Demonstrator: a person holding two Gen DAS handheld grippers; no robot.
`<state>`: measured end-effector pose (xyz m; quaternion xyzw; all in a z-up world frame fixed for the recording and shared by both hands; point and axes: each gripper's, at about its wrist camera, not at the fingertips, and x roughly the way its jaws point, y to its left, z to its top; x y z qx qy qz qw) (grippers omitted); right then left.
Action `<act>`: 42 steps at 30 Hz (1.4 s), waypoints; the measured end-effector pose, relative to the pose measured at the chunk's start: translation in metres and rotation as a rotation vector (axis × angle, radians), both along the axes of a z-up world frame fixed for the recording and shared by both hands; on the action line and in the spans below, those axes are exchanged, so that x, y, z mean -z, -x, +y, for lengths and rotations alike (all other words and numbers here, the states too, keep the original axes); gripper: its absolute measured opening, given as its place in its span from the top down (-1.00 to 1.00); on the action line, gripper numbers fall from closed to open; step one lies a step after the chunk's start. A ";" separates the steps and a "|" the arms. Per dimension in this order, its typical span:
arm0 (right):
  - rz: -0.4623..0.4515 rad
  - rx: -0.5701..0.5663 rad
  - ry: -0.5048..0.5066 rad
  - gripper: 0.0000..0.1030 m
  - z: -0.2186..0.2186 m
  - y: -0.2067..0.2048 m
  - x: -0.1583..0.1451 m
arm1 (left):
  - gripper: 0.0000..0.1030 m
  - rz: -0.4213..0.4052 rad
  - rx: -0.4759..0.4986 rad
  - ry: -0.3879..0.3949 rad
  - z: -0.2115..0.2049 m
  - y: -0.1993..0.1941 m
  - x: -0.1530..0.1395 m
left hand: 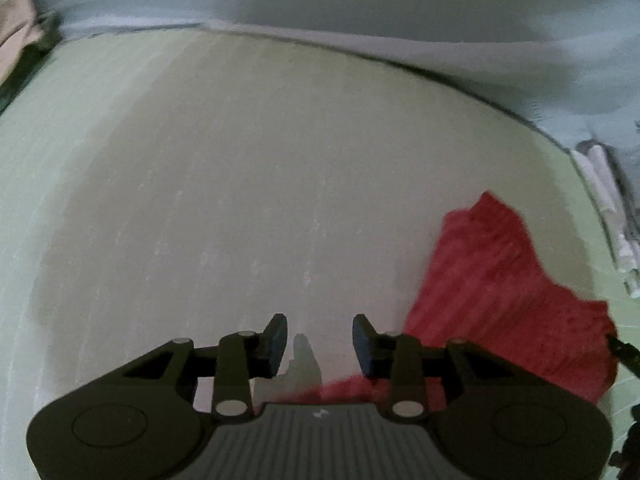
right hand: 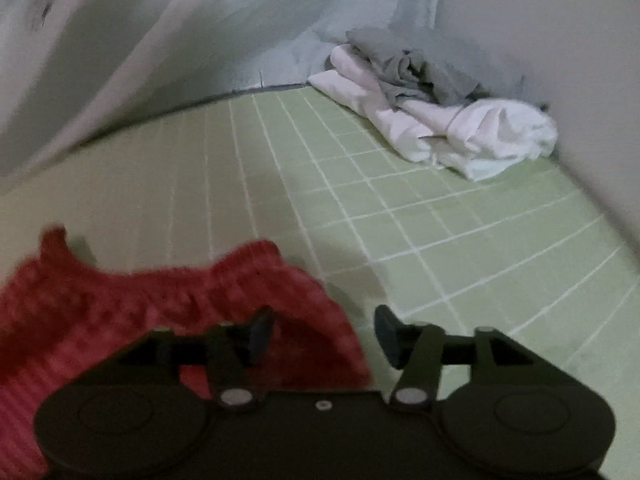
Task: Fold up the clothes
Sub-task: 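Lift the shorts by the waistband with both grippers and shake them out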
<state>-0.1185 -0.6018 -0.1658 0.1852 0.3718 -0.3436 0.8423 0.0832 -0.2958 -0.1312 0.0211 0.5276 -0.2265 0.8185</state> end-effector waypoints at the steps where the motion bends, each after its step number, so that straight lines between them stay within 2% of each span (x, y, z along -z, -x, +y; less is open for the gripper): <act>1: -0.017 0.003 -0.022 -0.14 0.000 -0.001 -0.001 | 0.20 -0.003 0.023 0.009 -0.009 -0.005 -0.001; 3: -0.041 0.002 -0.052 -0.17 -0.001 -0.004 0.000 | 0.09 -0.004 0.075 0.031 -0.030 -0.015 -0.001; 6: -0.010 -0.012 -0.053 -0.26 -0.005 -0.016 0.007 | -0.10 0.003 0.167 0.062 -0.065 -0.030 0.003; 13: 0.036 -0.046 -0.045 -0.27 -0.013 -0.035 0.017 | -0.11 0.055 0.397 0.037 -0.150 -0.054 0.032; 15: 0.049 -0.075 -0.025 -0.19 -0.013 -0.040 0.018 | -0.17 0.019 0.445 0.027 -0.167 -0.051 0.034; 16: 0.051 -0.094 -0.013 -0.03 -0.013 -0.041 0.017 | -0.16 0.006 0.464 0.023 -0.173 -0.050 0.035; 17: 0.049 -0.115 -0.010 0.24 -0.013 -0.043 0.017 | -0.14 -0.004 0.466 0.018 -0.176 -0.050 0.037; 18: 0.044 -0.140 -0.012 0.42 -0.013 -0.045 0.016 | -0.02 -0.019 0.462 0.015 -0.180 -0.049 0.037; 19: 0.043 -0.159 -0.012 0.71 -0.014 -0.047 0.015 | 0.59 -0.034 0.457 0.014 -0.183 -0.049 0.037; 20: 0.048 -0.171 -0.007 0.88 -0.014 -0.050 0.015 | 0.92 -0.032 0.446 0.018 -0.185 -0.050 0.039; 22: 0.045 -0.186 0.006 0.93 -0.014 -0.055 0.012 | 0.98 -0.029 0.399 0.046 -0.181 -0.053 0.037; 24: 0.022 -0.196 0.024 0.94 -0.014 -0.059 0.006 | 0.98 -0.076 0.357 0.048 -0.175 -0.051 0.028; 27: -0.062 -0.222 0.082 0.95 -0.012 -0.063 -0.022 | 0.98 -0.151 0.279 0.093 -0.152 -0.050 -0.005; 29: -0.126 -0.247 0.130 0.95 -0.008 -0.066 -0.046 | 0.98 -0.226 0.209 0.148 -0.130 -0.048 -0.037; 33: -0.285 -0.305 0.235 0.95 0.010 -0.070 -0.101 | 0.98 -0.429 0.102 0.236 -0.084 -0.035 -0.106; 36: -0.407 -0.358 0.337 0.95 0.032 -0.070 -0.145 | 0.98 -0.596 0.042 0.273 -0.054 -0.017 -0.154; 42: -0.598 -0.448 0.501 0.95 0.072 -0.055 -0.215 | 0.98 -0.842 -0.073 0.335 0.004 0.026 -0.222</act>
